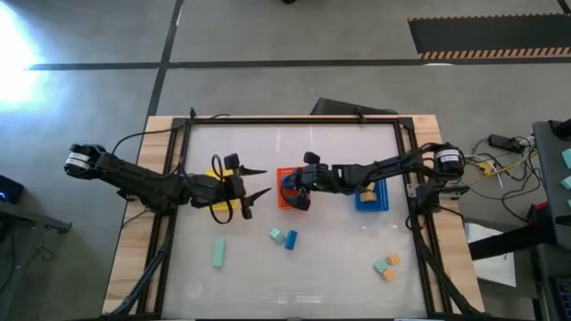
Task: Sort & place blocks by color
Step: Put the blue block into the orange bin, then put the light blue block into the yellow bin
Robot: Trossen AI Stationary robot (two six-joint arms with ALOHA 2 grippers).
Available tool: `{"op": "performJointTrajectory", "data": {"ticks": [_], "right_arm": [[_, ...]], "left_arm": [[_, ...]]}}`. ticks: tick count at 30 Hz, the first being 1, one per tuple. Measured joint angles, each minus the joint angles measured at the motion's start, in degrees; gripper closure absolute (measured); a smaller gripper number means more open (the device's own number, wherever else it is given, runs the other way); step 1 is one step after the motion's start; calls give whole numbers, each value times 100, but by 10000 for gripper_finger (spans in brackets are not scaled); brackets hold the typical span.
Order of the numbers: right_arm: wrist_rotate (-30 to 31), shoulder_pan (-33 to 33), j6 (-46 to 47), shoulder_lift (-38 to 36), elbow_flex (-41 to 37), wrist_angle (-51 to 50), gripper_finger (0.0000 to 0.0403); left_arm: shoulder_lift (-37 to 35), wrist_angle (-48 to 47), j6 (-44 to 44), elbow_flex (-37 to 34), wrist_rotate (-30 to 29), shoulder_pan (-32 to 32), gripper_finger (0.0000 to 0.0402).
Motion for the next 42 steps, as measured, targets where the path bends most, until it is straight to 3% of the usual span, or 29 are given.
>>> {"op": "performJointTrajectory", "data": {"ticks": [12,21,27,34,42], "right_arm": [[-239,9,99,8,4,-8,382],[-309,10,263,-15,7,-13,287],[-309,88,263,-127,7,-48,253],[-310,329,259,-568,9,-307,246],[-307,742,255,-1218,-68,-736,267]], "left_arm": [[0,7,2,0,2,-2,180],[0,9,1,0,2,-1,180],[0,9,1,0,2,0,180],[0,10,1,0,2,-1,180],[0,10,-13,0,2,-1,180]]}}
